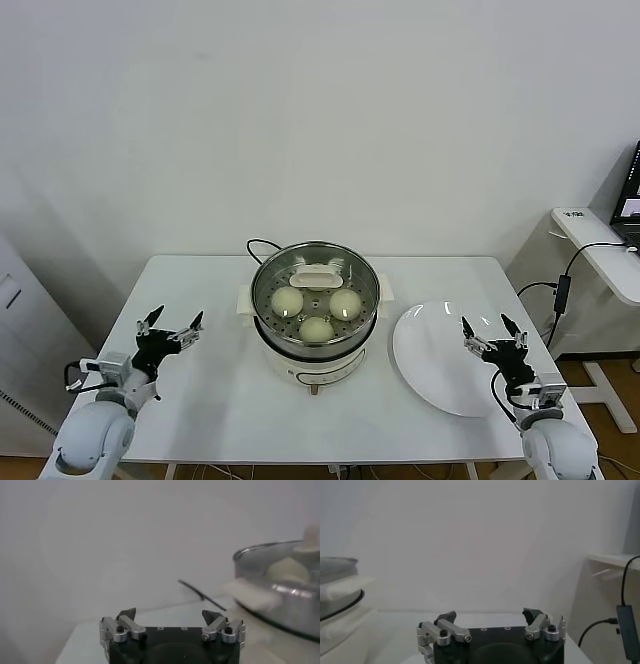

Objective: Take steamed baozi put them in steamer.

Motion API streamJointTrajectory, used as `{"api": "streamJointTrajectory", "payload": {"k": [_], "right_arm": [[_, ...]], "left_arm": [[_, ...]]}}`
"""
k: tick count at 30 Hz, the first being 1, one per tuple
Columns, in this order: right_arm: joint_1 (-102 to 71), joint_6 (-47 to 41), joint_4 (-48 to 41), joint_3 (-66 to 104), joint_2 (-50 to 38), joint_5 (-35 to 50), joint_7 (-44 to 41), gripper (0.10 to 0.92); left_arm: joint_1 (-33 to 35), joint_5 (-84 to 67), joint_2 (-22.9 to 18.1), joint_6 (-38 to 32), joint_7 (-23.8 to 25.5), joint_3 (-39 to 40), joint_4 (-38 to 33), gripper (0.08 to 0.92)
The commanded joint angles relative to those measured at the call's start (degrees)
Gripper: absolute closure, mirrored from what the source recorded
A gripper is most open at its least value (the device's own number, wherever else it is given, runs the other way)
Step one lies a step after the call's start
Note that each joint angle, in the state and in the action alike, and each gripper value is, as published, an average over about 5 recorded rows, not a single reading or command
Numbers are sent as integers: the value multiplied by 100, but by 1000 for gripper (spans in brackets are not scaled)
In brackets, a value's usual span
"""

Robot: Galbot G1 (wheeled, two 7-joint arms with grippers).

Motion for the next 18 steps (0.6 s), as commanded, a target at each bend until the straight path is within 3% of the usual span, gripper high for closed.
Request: {"api": "streamJointTrajectory", "payload": {"k": [1,18], "right_arm": [[5,-39,-20,-42,76,-145,111,203],[30,-113,-58,-33,182,-502,137,203]], "left_arm": [[150,-732,-43,-168,-112,-154,382,177],[183,-584,-128,-117,-66,-302,284,177]]}}
